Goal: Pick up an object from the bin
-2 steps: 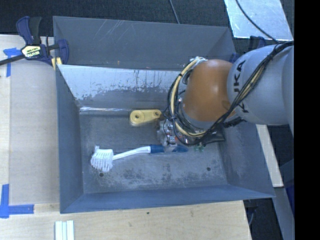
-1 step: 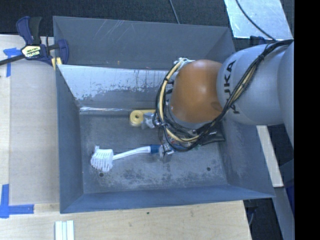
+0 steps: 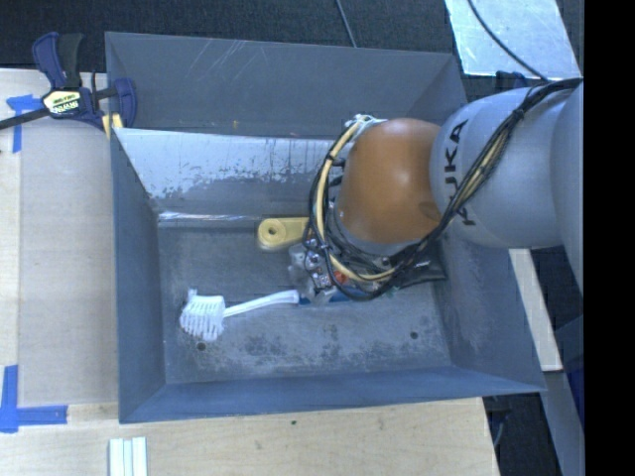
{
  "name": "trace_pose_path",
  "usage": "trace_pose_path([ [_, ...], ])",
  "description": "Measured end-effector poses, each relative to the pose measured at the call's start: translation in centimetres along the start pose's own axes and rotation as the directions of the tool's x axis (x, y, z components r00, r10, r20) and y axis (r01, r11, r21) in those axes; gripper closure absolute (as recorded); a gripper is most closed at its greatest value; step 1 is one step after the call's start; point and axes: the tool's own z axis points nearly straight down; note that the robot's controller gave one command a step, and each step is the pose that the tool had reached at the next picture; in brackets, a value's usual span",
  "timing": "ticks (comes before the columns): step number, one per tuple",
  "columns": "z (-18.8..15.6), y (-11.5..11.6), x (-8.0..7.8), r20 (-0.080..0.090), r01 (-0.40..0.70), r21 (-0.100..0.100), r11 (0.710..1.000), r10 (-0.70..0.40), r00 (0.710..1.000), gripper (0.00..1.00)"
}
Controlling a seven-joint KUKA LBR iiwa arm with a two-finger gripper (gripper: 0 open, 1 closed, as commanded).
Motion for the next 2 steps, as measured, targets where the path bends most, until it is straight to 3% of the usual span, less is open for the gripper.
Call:
trace_pose_path([
  [1, 0.0, -0.01, 0.0, 0.0, 0.0, 0.0, 1.0, 0.0, 1.0, 0.0],
  [2, 0.0, -0.01, 0.0, 0.0, -0.001, 0.0, 1.0, 0.001, 1.0, 0.0],
])
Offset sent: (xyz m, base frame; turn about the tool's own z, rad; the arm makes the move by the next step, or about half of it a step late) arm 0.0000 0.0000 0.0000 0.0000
